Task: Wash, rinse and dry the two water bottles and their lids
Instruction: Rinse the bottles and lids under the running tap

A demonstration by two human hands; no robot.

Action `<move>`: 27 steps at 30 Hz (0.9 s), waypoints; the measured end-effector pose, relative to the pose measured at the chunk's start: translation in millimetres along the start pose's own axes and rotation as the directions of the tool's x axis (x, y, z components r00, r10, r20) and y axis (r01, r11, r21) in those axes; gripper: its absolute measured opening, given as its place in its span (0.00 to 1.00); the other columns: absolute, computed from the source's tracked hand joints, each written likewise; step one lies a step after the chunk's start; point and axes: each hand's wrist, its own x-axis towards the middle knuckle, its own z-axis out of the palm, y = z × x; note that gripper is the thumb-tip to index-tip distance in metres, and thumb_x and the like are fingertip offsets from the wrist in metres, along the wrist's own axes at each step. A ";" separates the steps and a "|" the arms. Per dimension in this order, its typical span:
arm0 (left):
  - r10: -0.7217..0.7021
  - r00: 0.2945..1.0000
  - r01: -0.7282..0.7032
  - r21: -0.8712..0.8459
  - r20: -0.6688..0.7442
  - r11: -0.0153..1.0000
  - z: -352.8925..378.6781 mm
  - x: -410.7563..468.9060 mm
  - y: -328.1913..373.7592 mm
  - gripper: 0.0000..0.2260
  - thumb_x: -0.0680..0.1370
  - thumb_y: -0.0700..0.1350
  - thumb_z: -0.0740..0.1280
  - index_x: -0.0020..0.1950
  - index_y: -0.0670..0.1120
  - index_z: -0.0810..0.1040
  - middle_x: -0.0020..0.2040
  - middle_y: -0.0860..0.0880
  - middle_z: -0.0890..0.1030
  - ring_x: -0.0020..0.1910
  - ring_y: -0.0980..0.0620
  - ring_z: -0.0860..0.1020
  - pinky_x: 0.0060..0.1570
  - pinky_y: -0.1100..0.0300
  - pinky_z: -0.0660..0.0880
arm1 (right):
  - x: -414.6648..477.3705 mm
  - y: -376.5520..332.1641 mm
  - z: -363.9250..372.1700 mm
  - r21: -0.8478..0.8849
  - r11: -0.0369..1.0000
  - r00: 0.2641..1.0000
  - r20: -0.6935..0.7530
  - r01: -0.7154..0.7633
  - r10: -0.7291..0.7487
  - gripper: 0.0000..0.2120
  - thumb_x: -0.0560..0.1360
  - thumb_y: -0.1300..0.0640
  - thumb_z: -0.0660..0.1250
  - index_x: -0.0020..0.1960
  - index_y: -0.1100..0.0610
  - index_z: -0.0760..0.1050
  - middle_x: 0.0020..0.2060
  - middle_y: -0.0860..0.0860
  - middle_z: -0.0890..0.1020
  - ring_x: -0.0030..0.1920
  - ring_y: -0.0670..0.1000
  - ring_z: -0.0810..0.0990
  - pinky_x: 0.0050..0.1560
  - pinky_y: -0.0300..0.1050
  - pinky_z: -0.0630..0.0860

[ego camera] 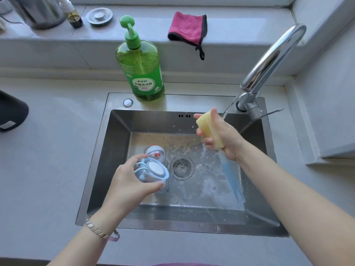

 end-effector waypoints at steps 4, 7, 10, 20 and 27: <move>0.011 1.000 -0.011 -0.002 -0.004 1.000 -0.2 0.1 1.1 0.29 0.57 0.43 0.81 0.53 0.61 0.74 0.52 0.49 0.78 0.47 0.56 0.78 0.40 0.70 0.70 | -1.6 -0.7 -3.8 0.046 0.998 0.990 -0.133 -0.036 0.042 0.28 0.76 0.34 0.45 0.36 0.55 0.69 0.22 0.46 0.65 0.19 0.44 0.60 0.18 0.33 0.57; 0.006 1.000 -0.006 0.008 0.008 1.000 0.8 0.9 1.0 0.31 0.57 0.44 0.80 0.56 0.59 0.75 0.52 0.49 0.78 0.48 0.56 0.78 0.40 0.70 0.71 | -8.6 3.0 -18.0 0.034 0.999 0.968 -0.250 -0.007 0.015 0.25 0.79 0.39 0.48 0.29 0.52 0.60 0.22 0.46 0.62 0.19 0.44 0.57 0.19 0.33 0.54; 0.013 1.000 -0.013 0.022 0.024 1.000 3.9 1.1 2.5 0.32 0.57 0.43 0.80 0.58 0.56 0.75 0.53 0.49 0.78 0.47 0.56 0.78 0.39 0.72 0.70 | -13.7 2.5 -32.1 0.036 0.998 0.940 -0.341 0.043 -0.028 0.24 0.81 0.43 0.48 0.29 0.52 0.56 0.20 0.46 0.60 0.18 0.45 0.56 0.20 0.33 0.51; 0.053 0.998 -0.053 0.026 0.016 0.998 7.2 -1.6 11.6 0.29 0.58 0.41 0.80 0.55 0.56 0.75 0.50 0.51 0.79 0.45 0.60 0.78 0.36 0.75 0.70 | -15.1 -1.7 -47.8 0.159 0.957 0.869 -0.475 0.242 -0.141 0.10 0.77 0.58 0.64 0.38 0.56 0.67 0.27 0.49 0.66 0.22 0.43 0.65 0.22 0.34 0.64; 0.057 0.998 -0.057 0.028 -0.004 0.998 -0.4 -5.5 7.2 0.29 0.56 0.44 0.81 0.50 0.63 0.74 0.51 0.50 0.78 0.48 0.56 0.78 0.45 0.66 0.73 | -12.4 -8.7 -31.7 0.422 0.847 0.882 -0.460 0.323 -0.108 0.12 0.81 0.48 0.55 0.49 0.55 0.72 0.43 0.54 0.80 0.42 0.50 0.79 0.52 0.46 0.74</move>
